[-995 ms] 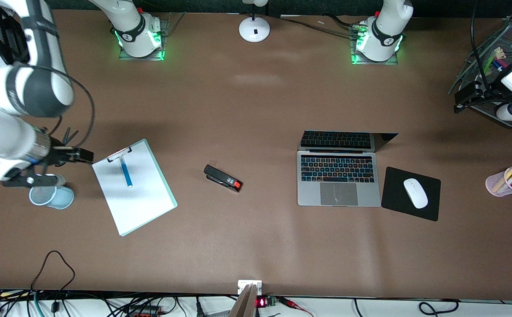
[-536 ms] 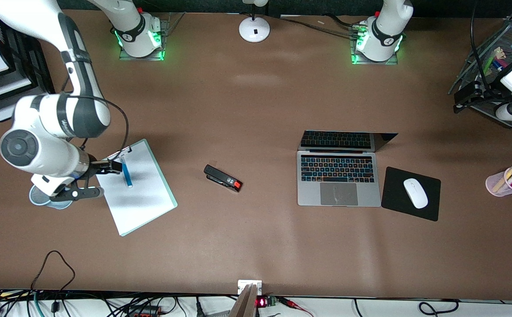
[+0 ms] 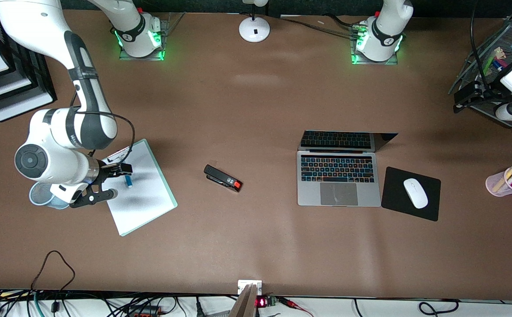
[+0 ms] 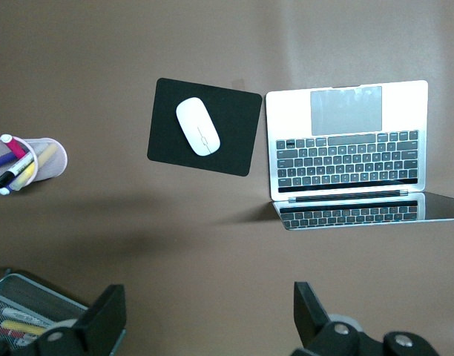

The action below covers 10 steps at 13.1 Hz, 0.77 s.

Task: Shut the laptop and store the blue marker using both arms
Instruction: 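Lower the right gripper around the blue marker on the clipboard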

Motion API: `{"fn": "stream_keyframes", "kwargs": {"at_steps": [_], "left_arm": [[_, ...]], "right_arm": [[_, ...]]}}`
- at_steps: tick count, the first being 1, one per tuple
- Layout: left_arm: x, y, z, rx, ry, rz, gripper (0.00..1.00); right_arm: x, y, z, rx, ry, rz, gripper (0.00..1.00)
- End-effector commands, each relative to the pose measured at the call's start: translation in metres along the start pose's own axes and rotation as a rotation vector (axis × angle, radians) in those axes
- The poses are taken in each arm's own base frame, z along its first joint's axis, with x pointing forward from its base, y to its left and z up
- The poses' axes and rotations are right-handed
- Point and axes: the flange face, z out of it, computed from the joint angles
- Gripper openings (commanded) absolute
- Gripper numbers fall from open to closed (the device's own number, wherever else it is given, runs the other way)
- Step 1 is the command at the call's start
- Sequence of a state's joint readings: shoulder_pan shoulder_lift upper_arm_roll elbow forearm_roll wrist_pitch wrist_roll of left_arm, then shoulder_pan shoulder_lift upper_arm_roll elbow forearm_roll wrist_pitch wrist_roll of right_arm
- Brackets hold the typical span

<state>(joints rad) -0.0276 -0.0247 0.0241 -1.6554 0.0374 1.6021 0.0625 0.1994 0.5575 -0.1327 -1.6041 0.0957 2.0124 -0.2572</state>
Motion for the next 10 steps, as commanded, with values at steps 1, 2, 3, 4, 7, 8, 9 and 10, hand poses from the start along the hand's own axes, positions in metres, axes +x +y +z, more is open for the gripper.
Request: {"fn": "stream_keyframes", "kwargs": {"at_steps": [1, 2, 3, 4, 7, 8, 9, 10], "left_arm": [[0.000, 0.000, -0.008, 0.023, -0.005, 0.010, 1.00], [0.000, 0.000, -0.009, 0.021, -0.005, 0.008, 1.00], [0.000, 0.000, -0.007, 0.022, -0.008, 0.010, 1.00], [0.000, 0.000, -0.008, 0.021, -0.006, 0.010, 1.00], [0.000, 0.000, -0.007, 0.021, -0.006, 0.010, 1.00], [0.000, 0.000, -0.008, 0.021, -0.006, 0.010, 1.00], [0.000, 0.000, -0.007, 0.021, -0.006, 0.010, 1.00], [0.000, 0.000, -0.008, 0.021, -0.006, 0.008, 1.00]], "right_arm": [[0.008, 0.012, 0.018, 0.009, 0.030, -0.029, 1.00], [0.010, 0.012, 0.028, 0.003, 0.040, -0.029, 1.00], [0.010, 0.013, 0.036, -0.002, 0.050, -0.027, 1.00], [0.009, 0.015, 0.041, -0.006, 0.062, -0.024, 1.00], [0.009, 0.015, 0.053, -0.009, 0.064, -0.032, 1.00], [0.009, 0.015, 0.055, -0.007, 0.062, -0.030, 1.00], [0.008, 0.015, 0.058, -0.006, 0.057, -0.029, 1.00], [0.009, 0.014, 0.064, -0.006, 0.046, -0.031, 0.98]]}}
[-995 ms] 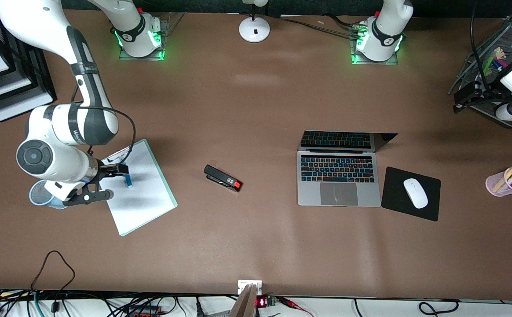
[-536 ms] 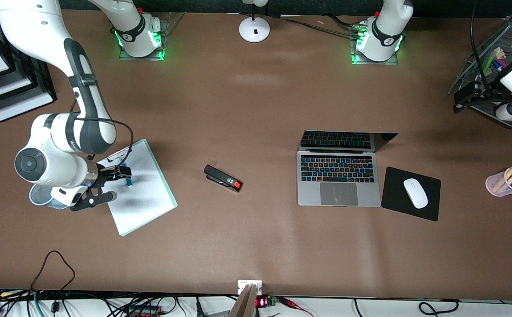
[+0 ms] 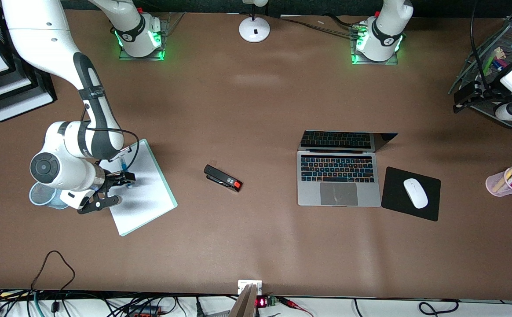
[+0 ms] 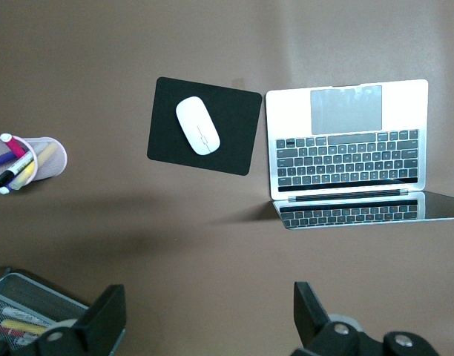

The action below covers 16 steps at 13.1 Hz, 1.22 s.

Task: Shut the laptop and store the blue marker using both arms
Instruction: 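Lower the right gripper around the blue marker on the clipboard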

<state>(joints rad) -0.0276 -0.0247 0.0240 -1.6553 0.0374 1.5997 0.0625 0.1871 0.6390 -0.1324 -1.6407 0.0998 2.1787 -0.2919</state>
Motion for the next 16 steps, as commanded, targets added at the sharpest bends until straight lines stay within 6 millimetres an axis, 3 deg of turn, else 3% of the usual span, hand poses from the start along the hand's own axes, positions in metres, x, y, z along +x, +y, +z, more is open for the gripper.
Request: {"fn": "stream_keyframes", "kwargs": {"at_steps": [1, 2, 4, 8, 13, 16], "left_arm": [[0.000, 0.000, -0.007, 0.021, -0.006, 0.010, 1.00], [0.000, 0.000, -0.008, 0.021, -0.004, 0.008, 1.00], [0.000, 0.000, -0.008, 0.021, -0.004, 0.008, 1.00], [0.001, 0.001, -0.007, 0.019, -0.007, 0.008, 1.00], [0.002, 0.000, -0.004, 0.019, -0.013, 0.006, 1.00], [0.001, 0.000, -0.003, 0.019, -0.016, 0.004, 1.00]], "right_arm": [[-0.002, -0.002, 0.011, 0.019, -0.006, -0.016, 0.96], [-0.003, -0.002, 0.014, 0.021, -0.013, -0.016, 0.96], [-0.005, 0.000, 0.019, 0.023, -0.023, -0.014, 0.84], [-0.006, 0.000, 0.028, 0.025, -0.034, -0.013, 0.84], [-0.006, -0.002, 0.035, 0.025, -0.045, -0.031, 0.65], [-0.007, -0.001, 0.039, 0.026, -0.051, -0.038, 0.62]]}}
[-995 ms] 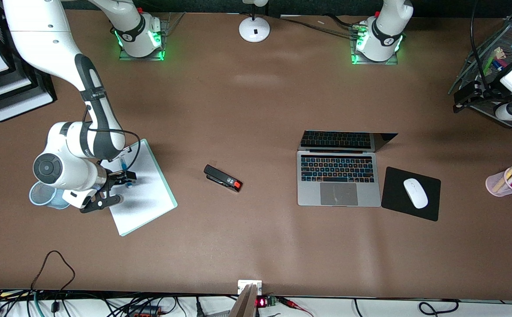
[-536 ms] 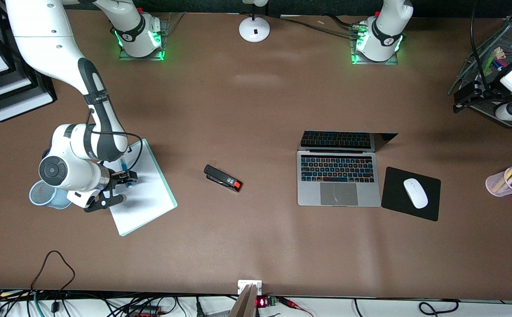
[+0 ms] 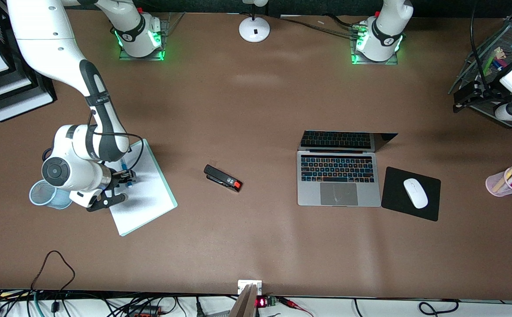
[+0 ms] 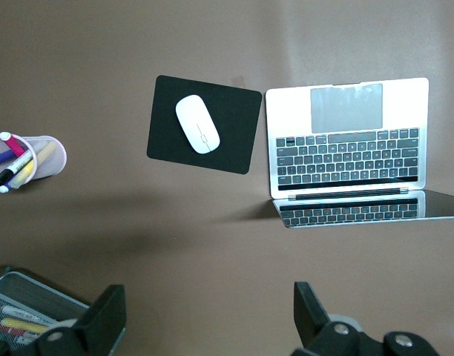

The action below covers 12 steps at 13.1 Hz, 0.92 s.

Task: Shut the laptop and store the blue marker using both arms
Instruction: 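Grasp the blue marker with the right gripper while the left gripper reaches the laptop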

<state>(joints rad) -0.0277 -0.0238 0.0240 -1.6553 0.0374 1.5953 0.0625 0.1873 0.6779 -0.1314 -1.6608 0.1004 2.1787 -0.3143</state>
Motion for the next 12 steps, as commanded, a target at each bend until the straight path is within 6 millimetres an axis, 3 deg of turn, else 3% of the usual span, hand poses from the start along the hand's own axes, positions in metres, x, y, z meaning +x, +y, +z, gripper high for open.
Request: {"fn": "stream_keyframes", "kwargs": {"at_steps": [1, 10, 11, 12], "left_arm": [[0.002, 0.000, -0.003, 0.019, -0.012, 0.003, 1.00], [0.000, 0.011, 0.008, 0.004, -0.105, 0.042, 1.00], [0.005, 0.010, 0.005, 0.003, -0.097, 0.042, 0.84], [0.007, 0.012, 0.006, 0.004, -0.103, 0.044, 0.57]], "right_arm": [[0.001, 0.000, 0.005, 0.015, 0.005, -0.024, 0.59], [0.001, 0.001, 0.007, 0.015, 0.004, -0.022, 0.51], [0.001, 0.001, 0.007, 0.015, 0.004, -0.022, 0.51], [0.001, 0.001, 0.009, 0.015, 0.002, -0.022, 0.50]]}}
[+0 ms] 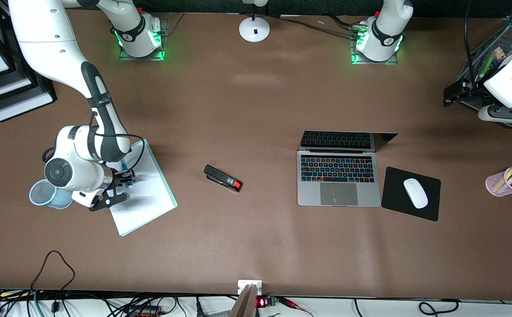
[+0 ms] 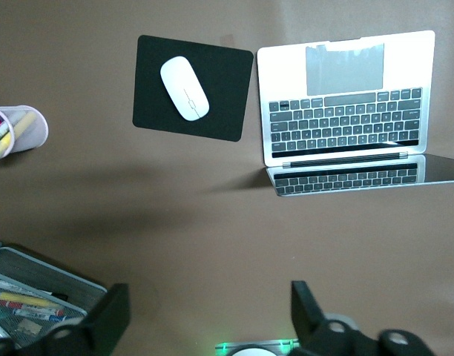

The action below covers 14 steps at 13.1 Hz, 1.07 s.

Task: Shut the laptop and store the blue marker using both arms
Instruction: 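Grasp the blue marker with the right gripper while the left gripper reaches the laptop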

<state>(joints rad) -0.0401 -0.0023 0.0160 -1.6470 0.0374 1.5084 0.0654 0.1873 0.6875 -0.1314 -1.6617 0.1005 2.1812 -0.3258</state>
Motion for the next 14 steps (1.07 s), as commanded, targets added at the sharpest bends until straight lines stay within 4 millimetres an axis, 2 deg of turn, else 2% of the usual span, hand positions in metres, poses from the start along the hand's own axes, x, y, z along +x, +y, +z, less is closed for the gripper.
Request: {"fn": "stream_keyframes", "kwargs": {"at_steps": [1, 2, 3, 5, 6, 7, 9, 11, 14], "left_arm": [[0.010, 0.001, -0.007, 0.008, -0.010, 0.022, 0.34], [0.011, 0.003, -0.005, 0.008, -0.016, 0.025, 0.13], [0.012, 0.004, -0.001, 0.006, -0.025, 0.029, 0.04], [0.013, 0.008, 0.006, -0.026, -0.038, 0.030, 0.01], [0.012, 0.012, 0.019, -0.053, -0.068, 0.025, 0.01], [0.008, 0.031, 0.038, -0.120, -0.104, 0.030, 0.00], [0.004, 0.052, 0.041, -0.143, -0.109, -0.022, 0.00], [-0.007, 0.093, 0.052, -0.123, -0.127, -0.027, 0.00], [-0.016, 0.159, 0.085, -0.090, -0.094, -0.021, 0.00]], "right_arm": [[0.001, 0.001, 0.005, 0.015, 0.006, -0.011, 0.49], [0.002, 0.001, 0.006, 0.014, 0.006, -0.011, 0.48], [0.002, 0.001, 0.007, 0.014, 0.005, -0.011, 0.48], [0.002, 0.001, 0.007, 0.014, 0.005, -0.011, 0.47], [0.002, 0.001, 0.008, 0.014, 0.004, -0.011, 0.46], [0.002, 0.001, 0.007, 0.014, 0.005, -0.011, 0.45], [0.003, 0.001, 0.007, 0.014, 0.005, -0.011, 0.41], [0.003, 0.001, 0.007, 0.014, 0.005, -0.011, 0.40], [0.003, 0.001, 0.006, 0.013, 0.007, -0.012, 0.35]]}}
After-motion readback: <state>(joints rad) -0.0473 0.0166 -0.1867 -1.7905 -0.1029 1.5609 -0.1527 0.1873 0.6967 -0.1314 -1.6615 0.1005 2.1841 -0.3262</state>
